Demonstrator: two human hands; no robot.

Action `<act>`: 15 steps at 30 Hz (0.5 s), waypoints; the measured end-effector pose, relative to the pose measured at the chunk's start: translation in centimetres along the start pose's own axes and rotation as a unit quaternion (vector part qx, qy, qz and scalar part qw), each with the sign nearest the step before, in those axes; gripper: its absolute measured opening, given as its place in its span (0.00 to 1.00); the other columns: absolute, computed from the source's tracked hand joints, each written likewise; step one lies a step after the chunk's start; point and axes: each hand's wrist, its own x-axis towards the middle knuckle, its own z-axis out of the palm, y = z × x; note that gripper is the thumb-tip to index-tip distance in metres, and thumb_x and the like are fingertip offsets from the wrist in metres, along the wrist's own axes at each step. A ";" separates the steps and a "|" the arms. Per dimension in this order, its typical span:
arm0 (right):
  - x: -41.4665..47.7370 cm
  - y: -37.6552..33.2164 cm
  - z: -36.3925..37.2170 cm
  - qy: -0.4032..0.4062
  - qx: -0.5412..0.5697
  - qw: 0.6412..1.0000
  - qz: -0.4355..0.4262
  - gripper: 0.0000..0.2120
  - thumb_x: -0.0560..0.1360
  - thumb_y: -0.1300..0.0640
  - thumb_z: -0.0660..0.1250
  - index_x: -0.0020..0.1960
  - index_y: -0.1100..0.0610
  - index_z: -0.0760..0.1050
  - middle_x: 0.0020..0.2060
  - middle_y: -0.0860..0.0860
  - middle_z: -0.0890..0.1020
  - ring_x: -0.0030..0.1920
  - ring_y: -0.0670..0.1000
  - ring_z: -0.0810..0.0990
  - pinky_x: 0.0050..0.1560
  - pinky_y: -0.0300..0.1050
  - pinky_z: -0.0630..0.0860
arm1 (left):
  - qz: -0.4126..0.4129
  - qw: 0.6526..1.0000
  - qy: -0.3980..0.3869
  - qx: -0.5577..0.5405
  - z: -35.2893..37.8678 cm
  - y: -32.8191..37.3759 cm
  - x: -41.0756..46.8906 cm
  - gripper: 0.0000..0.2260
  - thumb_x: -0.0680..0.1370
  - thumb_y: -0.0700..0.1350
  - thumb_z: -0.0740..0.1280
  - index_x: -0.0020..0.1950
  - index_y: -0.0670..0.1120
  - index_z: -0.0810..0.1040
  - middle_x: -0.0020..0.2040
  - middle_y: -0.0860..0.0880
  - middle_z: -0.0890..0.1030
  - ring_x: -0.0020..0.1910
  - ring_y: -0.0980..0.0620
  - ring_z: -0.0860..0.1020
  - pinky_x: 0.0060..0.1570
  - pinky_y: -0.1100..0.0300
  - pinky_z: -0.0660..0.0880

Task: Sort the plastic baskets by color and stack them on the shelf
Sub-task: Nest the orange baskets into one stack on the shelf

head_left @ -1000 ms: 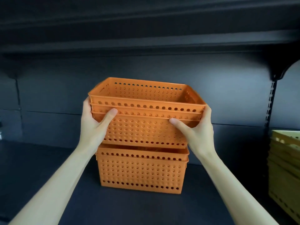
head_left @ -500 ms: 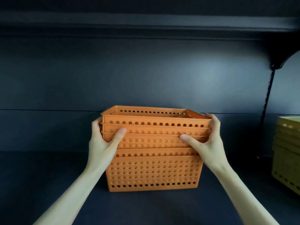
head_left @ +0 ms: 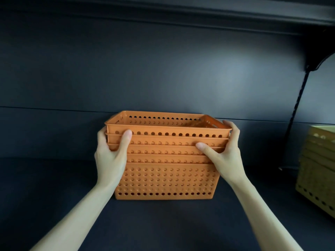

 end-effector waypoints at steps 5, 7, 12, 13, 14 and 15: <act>0.1 0.0 0.2 -0.003 -0.005 1.000 0.004 0.36 0.64 0.50 0.74 0.63 0.44 0.55 0.50 0.40 0.76 0.47 0.32 0.78 0.41 0.27 0.74 | 0.005 0.999 -0.017 0.028 -0.1 -0.1 0.0 0.21 0.72 0.59 0.63 0.60 0.49 0.70 0.47 0.58 0.78 0.45 0.63 0.76 0.38 0.78 0.69; 0.0 -0.2 0.2 -0.005 -0.014 1.000 0.011 0.37 0.63 0.46 0.73 0.63 0.43 0.54 0.51 0.40 0.76 0.48 0.33 0.78 0.42 0.27 0.75 | 0.011 0.998 -0.034 0.052 -0.4 -0.1 0.1 0.22 0.73 0.58 0.62 0.62 0.47 0.69 0.48 0.55 0.78 0.46 0.61 0.76 0.40 0.73 0.69; -0.6 -0.7 -0.5 -0.019 -0.079 0.996 0.036 0.42 0.63 0.38 0.70 0.69 0.43 0.52 0.54 0.42 0.76 0.53 0.44 0.78 0.53 0.42 0.77 | 0.023 0.984 -0.075 0.160 -1.5 0.9 -0.1 0.23 0.74 0.61 0.57 0.58 0.44 0.70 0.48 0.50 0.78 0.46 0.50 0.76 0.47 0.57 0.71; -0.7 -1.0 -0.8 -0.024 -0.099 0.994 0.041 0.43 0.64 0.37 0.70 0.71 0.44 0.51 0.56 0.44 0.76 0.56 0.46 0.77 0.56 0.46 0.76 | 0.026 0.977 -0.080 0.196 -1.8 1.2 -0.2 0.23 0.74 0.62 0.56 0.55 0.44 0.70 0.47 0.49 0.78 0.45 0.49 0.75 0.47 0.54 0.70; -0.8 -1.3 -1.2 -0.029 -0.119 0.991 0.047 0.44 0.65 0.36 0.70 0.72 0.44 0.50 0.57 0.45 0.75 0.57 0.48 0.76 0.59 0.50 0.75 | 0.030 0.967 -0.083 0.240 -2.1 1.6 -0.3 0.22 0.74 0.62 0.56 0.52 0.44 0.70 0.46 0.48 0.78 0.43 0.48 0.75 0.45 0.53 0.70; -0.9 -1.8 -1.7 -0.036 -0.139 0.988 0.053 0.44 0.66 0.37 0.70 0.73 0.44 0.50 0.57 0.45 0.75 0.58 0.49 0.75 0.60 0.52 0.75 | 0.040 0.954 -0.080 0.288 -2.5 2.0 -0.5 0.22 0.75 0.62 0.56 0.50 0.43 0.70 0.45 0.46 0.78 0.42 0.45 0.76 0.44 0.52 0.69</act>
